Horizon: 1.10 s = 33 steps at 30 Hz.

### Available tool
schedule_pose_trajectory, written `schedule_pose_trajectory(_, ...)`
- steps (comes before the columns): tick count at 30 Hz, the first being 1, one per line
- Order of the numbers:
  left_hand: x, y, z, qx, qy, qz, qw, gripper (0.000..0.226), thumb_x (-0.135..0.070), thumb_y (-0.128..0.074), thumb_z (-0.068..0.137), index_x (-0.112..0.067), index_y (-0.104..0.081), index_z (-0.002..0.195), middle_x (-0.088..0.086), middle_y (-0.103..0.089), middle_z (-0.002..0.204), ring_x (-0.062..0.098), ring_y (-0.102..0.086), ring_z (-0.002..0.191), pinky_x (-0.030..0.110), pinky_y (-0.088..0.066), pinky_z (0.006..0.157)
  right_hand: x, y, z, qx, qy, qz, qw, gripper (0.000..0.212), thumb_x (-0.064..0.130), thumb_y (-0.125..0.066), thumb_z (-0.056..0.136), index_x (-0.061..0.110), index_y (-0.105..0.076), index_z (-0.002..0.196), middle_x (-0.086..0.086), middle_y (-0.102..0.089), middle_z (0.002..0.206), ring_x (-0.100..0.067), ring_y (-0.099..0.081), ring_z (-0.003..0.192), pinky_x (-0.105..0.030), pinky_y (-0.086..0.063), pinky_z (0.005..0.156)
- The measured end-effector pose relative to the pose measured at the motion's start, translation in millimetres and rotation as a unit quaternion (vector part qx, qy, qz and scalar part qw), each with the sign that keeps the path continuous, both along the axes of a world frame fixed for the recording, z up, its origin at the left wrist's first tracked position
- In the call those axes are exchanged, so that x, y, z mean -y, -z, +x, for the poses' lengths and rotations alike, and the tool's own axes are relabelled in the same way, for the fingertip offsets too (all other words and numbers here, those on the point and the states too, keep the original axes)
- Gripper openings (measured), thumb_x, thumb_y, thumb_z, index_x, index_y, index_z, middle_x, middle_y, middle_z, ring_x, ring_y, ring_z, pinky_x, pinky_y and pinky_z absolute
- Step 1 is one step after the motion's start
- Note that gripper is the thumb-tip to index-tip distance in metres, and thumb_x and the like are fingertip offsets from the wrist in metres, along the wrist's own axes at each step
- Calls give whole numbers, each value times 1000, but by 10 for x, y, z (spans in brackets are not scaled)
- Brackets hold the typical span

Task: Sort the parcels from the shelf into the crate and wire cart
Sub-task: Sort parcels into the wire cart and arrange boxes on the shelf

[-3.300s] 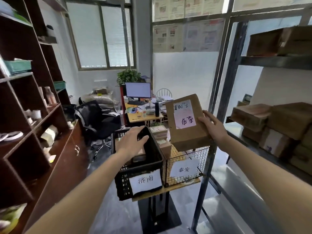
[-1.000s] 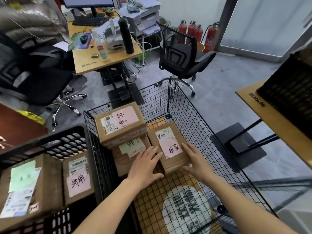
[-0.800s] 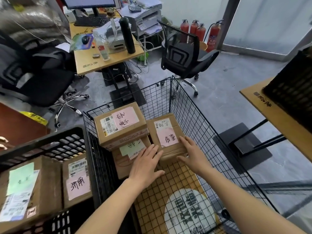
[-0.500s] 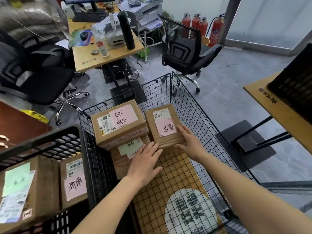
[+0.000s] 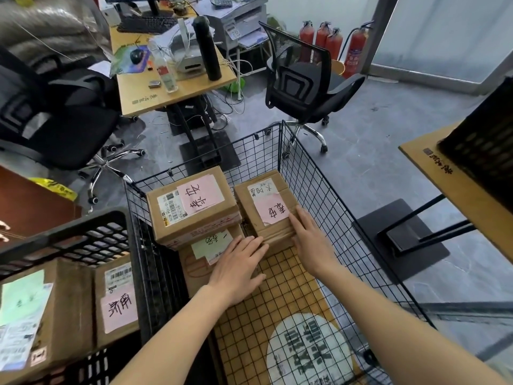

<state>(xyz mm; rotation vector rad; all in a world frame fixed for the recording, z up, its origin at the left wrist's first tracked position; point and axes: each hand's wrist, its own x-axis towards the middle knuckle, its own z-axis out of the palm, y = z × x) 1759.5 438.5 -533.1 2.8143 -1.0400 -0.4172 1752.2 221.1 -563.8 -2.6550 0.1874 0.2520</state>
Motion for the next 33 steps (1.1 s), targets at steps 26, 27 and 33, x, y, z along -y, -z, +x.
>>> schedule_pose_trajectory(26,-328,-1456,-250,74,52,-47,995,65,-51,-50,101,-29,-26,158,-6,-16,169,14,-9,156,34,4,123,-356,-1696,-707,2,16,-78,997,77,46,-61,97,31,-19,161,6,-13,170,-17,-13,156,-45,-12,128)
schedule_pose_trajectory(27,-379,-1565,-293,79,54,-57,994,62,-51,-49,102,-30,-31,156,-7,-15,169,14,-9,156,35,2,123,-413,-1863,-835,14,30,-87,996,76,47,-60,98,30,-21,160,5,-15,170,-17,-16,155,-44,-14,127)
schedule_pose_trajectory(33,-679,-2445,-868,94,81,-134,983,67,-50,-48,103,-31,-19,160,-9,-17,167,16,-15,155,38,-13,126,-835,-2853,-1908,31,130,-121,984,76,51,-57,99,30,-20,162,6,-10,171,-21,-18,155,-43,-20,124)
